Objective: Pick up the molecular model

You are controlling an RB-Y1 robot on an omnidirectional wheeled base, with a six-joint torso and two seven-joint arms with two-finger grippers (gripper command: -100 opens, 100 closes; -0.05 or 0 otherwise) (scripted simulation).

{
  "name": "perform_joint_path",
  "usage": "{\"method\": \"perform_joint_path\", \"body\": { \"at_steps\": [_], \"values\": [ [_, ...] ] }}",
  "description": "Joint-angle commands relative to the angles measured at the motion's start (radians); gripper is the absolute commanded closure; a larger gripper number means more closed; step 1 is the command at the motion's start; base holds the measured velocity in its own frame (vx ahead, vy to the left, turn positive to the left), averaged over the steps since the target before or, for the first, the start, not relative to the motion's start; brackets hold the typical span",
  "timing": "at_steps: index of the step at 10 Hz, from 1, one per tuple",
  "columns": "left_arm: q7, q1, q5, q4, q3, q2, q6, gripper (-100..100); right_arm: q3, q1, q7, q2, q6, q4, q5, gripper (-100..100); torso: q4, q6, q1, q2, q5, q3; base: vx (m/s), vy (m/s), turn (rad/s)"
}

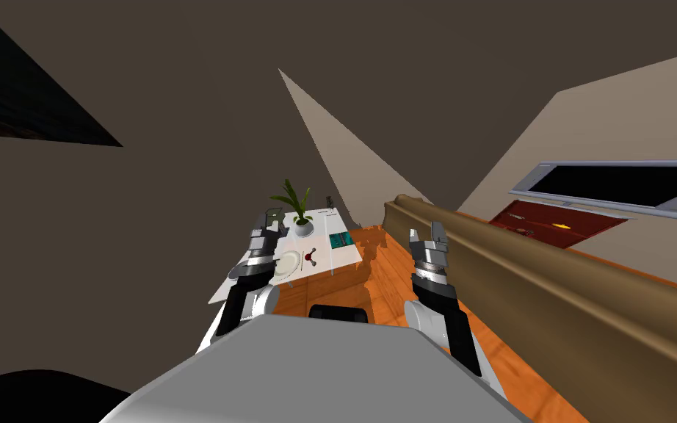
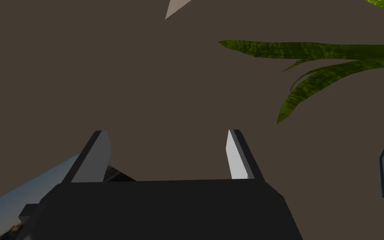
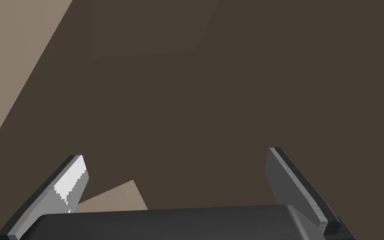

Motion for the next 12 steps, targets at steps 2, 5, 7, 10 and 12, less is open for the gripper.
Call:
{"method": "perform_joint_path", "body": {
  "at_steps": [2,5,7,10,12],
  "values": [
    [0.009,-0.033,-0.011,0.049,-0.007,0.039,0.039,-100,0.0,0.0,0.0,0.0,0.0,0.0,0.0,0,0.0,0.0,0.003,0.001,0.001,0.001,-0.041,0.065,-0.094],
    [0.022,-0.076,-0.026,0.115,-0.019,0.077,0.087,-100,0.0,0.0,0.0,0.0,0.0,0.0,0.0,0,0.001,0.0,0.006,0.003,0.001,0.002,-0.051,0.083,-0.091],
    [0.032,-0.111,-0.038,0.172,-0.03,0.104,0.126,-100,0.0,0.0,0.0,0.0,0.0,0.0,0.0,0,0.001,0.0,0.007,0.003,0.002,0.002,-0.053,0.098,-0.11],
    [0.043,-0.15,-0.051,0.238,-0.045,0.133,0.169,-100,0.0,0.0,0.0,0.0,0.0,0.0,0.0,0,0.001,0.0,0.005,0.002,0.001,0.001,-0.038,0.067,-0.09],
    [0.056,-0.192,-0.065,0.296,-0.063,0.163,0.214,-100,0.0,0.0,0.0,0.0,0.0,0.0,0.0,0,0.0,0.0,0.005,0.002,0.001,0.001,-0.048,0.082,-0.147]
  ]
}}
